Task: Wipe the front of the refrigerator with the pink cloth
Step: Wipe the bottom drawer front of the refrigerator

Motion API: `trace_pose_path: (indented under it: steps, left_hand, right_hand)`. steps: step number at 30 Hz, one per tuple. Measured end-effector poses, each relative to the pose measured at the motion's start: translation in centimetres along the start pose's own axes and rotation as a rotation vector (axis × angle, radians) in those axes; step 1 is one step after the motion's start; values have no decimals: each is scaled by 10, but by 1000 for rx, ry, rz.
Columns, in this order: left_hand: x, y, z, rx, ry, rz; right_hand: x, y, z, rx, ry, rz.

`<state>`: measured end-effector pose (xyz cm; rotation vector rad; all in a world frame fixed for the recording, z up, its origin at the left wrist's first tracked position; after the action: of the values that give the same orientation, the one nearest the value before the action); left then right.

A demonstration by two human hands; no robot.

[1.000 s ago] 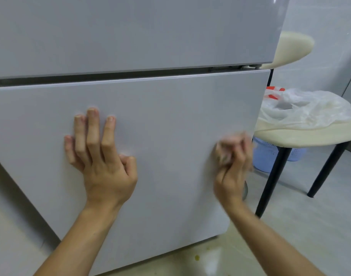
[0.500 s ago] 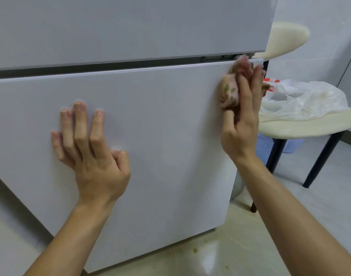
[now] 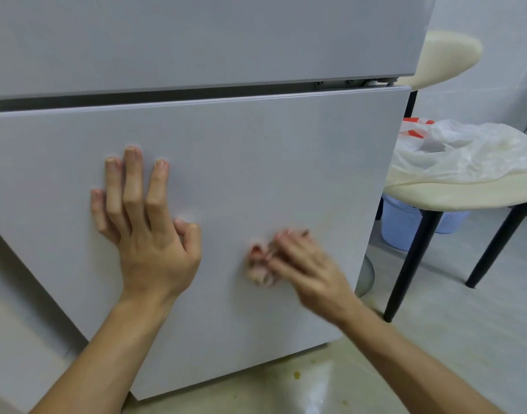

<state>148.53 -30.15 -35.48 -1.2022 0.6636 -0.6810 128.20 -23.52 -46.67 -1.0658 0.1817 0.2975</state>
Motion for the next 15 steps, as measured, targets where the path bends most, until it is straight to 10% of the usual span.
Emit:
trace_pose_path:
  steps: [9, 15]
  left_hand:
    - [6, -3, 6, 61, 13, -17]
    - [11, -1, 6, 83, -2, -27]
  right_hand:
    - [-68, -85, 74, -460, 16, -644]
    - [82, 3, -27, -50, -85, 80]
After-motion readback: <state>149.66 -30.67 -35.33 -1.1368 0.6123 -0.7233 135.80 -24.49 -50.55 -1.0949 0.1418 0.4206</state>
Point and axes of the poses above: each hand's wrist, its own y-axis away from the middle knuckle, its own z-axis out of the back of the hand, x = y × z, the point moved 10 cm from there along -y, towards the middle knuckle, and after that the axes turned 13 degrees about y, right-handed, at the moved point
